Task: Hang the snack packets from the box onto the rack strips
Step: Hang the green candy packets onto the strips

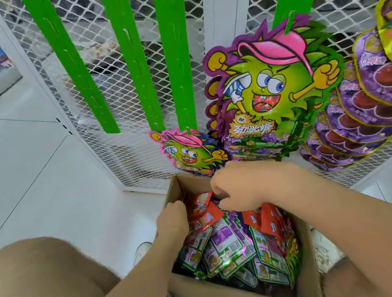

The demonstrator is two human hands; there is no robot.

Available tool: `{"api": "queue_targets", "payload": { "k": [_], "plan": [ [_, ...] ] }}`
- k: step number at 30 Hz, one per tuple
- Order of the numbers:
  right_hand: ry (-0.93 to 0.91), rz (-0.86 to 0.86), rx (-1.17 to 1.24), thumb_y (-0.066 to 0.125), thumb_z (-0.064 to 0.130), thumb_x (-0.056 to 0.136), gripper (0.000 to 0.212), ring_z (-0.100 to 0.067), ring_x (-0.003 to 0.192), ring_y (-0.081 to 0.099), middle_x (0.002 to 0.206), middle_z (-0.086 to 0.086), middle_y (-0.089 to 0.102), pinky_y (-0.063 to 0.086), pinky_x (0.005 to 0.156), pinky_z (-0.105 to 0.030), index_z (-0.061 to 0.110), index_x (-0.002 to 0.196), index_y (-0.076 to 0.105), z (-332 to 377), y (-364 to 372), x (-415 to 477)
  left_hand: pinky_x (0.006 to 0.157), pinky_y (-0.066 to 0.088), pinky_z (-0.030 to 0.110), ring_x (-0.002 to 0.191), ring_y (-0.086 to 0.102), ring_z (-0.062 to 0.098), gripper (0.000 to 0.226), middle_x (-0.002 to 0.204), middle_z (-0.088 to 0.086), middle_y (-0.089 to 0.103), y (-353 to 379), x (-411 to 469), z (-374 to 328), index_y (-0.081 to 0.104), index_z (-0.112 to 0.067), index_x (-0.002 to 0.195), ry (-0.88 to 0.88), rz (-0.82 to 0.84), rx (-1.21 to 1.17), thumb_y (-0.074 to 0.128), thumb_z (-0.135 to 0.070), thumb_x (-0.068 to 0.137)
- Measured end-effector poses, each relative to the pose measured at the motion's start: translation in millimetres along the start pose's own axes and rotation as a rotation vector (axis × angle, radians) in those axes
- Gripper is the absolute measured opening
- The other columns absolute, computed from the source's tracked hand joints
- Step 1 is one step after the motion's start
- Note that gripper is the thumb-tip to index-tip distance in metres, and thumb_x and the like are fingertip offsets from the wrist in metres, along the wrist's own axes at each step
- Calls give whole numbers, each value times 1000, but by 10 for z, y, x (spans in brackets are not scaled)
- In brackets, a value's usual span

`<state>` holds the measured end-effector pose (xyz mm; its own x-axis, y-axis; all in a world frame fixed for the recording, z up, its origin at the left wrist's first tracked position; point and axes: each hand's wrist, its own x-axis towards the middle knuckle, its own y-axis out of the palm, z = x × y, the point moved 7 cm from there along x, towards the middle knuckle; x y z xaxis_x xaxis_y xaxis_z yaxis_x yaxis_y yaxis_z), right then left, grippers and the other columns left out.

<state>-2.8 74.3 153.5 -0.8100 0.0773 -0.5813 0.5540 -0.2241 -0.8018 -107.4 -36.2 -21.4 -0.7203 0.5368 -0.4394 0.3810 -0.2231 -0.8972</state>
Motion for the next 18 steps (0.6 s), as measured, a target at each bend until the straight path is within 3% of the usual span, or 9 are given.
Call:
{"api": "queue_targets", "payload": {
  "k": [4,8,11,13,15,17,18],
  "plan": [
    [-7,38,-43,55,35,102,30,-35,108,62,93,-6,51,57,87,-49,10,117,61,-4,82,22,94,54,41,117,65,33,25,125,8,66,52,47,51,60,-15,122,-44,-12,-31,54,-14,98],
    [-10,27,-43,52,25,103,24,-35,101,56,77,-9,46,46,70,-41,7,87,53,-34,12,-31,89,55,42,114,67,36,33,123,11,68,-342,74,-19,64,-14,122,-32,-30,-161,62,-23,91],
    [39,-32,-24,54,21,99,22,-35,89,58,77,-15,53,41,64,-39,6,83,53,-141,-91,-96,81,56,40,108,69,36,44,117,11,71,-788,33,-175,71,-24,126,129,-23,-167,56,-27,85],
    [77,-66,-27,58,27,98,26,-30,75,54,77,-11,51,46,64,-41,10,80,49,-182,-160,-176,74,51,36,101,68,36,25,103,12,71,-1100,-68,-278,72,-15,110,251,4,-101,59,-17,89],
    [115,-101,-13,64,33,96,29,-23,70,48,80,-9,53,40,59,-37,6,90,57,-197,-226,-275,70,43,32,88,65,30,6,83,5,64,-1436,-212,-329,66,-9,93,334,22,-109,65,-15,93],
    [150,-118,20,69,39,94,39,-24,73,51,87,-13,59,35,53,-35,1,101,62,-212,-280,-390,65,37,32,72,53,24,18,67,1,53,-1740,-382,-342,63,-4,85,405,47,-215,68,-17,96],
    [158,-149,54,71,39,92,39,-23,70,49,84,-13,59,33,52,-35,2,96,61,-229,-314,-433,64,37,33,68,48,22,21,66,2,50,-1857,-463,-336,64,0,86,442,62,-257,68,-17,97]
  ]
}}
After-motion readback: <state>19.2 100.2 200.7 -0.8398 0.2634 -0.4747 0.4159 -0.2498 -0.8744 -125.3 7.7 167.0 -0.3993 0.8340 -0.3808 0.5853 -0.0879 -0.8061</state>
